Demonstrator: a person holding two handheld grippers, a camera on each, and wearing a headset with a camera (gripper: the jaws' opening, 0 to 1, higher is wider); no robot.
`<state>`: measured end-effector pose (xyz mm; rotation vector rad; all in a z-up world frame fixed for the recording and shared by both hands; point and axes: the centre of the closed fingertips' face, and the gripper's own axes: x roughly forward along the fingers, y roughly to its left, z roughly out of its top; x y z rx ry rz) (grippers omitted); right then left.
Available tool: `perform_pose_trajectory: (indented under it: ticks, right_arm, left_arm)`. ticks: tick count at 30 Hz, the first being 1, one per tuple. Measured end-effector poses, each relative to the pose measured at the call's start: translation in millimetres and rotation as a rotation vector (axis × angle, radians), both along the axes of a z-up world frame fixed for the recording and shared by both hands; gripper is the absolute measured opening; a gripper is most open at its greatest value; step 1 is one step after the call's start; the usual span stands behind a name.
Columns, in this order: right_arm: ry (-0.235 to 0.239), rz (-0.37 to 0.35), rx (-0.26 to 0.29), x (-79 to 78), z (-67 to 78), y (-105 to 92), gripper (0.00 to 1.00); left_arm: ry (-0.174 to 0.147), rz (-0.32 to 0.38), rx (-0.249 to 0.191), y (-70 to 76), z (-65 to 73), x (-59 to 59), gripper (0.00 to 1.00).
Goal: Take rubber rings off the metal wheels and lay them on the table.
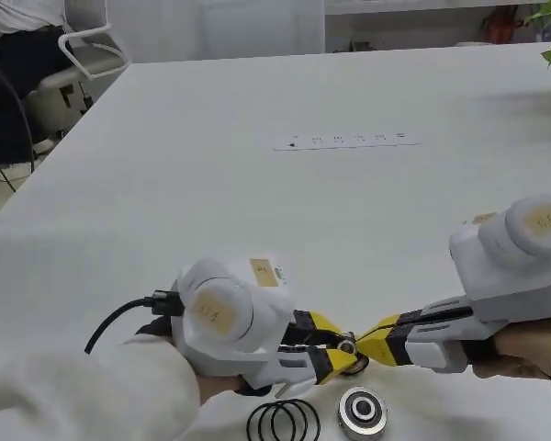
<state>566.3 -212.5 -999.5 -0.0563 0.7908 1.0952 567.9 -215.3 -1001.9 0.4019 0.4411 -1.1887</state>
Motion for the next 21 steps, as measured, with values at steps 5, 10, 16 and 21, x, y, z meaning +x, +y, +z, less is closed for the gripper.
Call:
perform_pose_trajectory:
  ticks: [5,10,16,21]
  right_arm:
    - [0.018,0.006,0.038,-2.2,6.7,4.8,0.00]
    - [-0.042,0.029,0.037,0.4,11.5,8.0,0.00]
    - [-0.011,-0.008,0.041,4.3,9.8,2.5,0.00]
    - [-0.007,-0.016,0.036,5.2,8.9,0.7,0.00]
  left_arm:
    - [0.000,0.002,-0.002,-0.1,0.0,0.1,0.14]
    - [0.014,0.020,-0.003,-0.2,0.2,0.7,0.14]
    - [0.038,0.021,0.017,0.7,2.0,0.5,0.14]
    - [0.033,-0.008,0.012,5.4,9.7,-2.2,0.16]
